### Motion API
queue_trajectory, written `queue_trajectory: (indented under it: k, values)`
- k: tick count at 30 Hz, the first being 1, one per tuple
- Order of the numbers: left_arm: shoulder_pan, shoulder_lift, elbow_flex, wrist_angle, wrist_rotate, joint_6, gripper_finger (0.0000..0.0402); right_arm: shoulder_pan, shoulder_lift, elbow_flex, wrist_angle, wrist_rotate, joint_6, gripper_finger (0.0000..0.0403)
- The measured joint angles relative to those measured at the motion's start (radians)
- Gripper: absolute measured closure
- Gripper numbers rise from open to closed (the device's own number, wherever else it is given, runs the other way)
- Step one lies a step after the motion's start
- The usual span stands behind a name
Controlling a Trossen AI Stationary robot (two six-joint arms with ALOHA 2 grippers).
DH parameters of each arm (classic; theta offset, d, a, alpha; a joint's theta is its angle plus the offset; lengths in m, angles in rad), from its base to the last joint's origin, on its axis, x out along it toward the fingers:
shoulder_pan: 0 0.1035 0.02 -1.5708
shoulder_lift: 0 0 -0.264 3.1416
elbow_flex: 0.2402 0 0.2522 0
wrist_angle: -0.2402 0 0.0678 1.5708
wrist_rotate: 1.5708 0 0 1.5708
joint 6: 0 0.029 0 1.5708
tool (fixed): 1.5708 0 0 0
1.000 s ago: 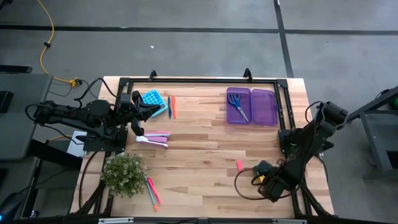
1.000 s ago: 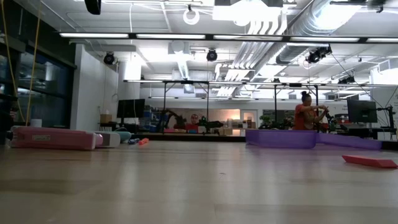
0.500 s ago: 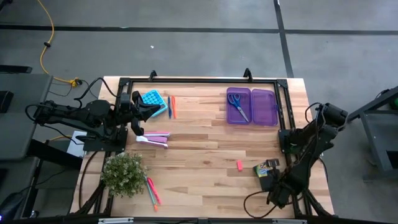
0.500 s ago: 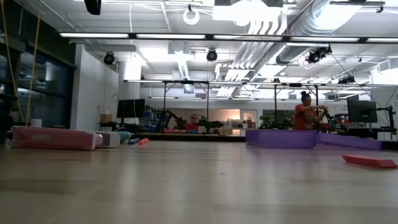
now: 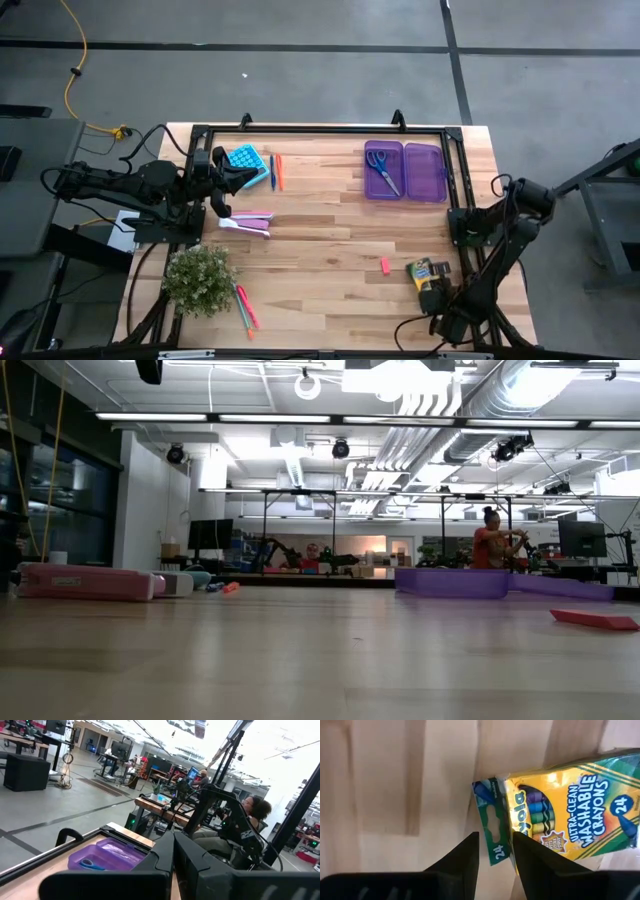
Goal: Pack school essentials
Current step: Put the yellow crayon box into the violet supply box
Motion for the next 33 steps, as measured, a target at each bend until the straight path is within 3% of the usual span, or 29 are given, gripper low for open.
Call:
queue_trajectory:
  k: [18,33]
  values:
    - [0.000,0.000,0.000,0.000,-0.001,-0.019,0.0402,-0.005,0.008,0.026,-0.071,0.020,-0.012,0.0289]
    - [0.000,0.000,0.000,0.000,0.000,-0.019,0.0402,-0.008,0.005,-0.051,0.013,0.049,0.003,0.0289]
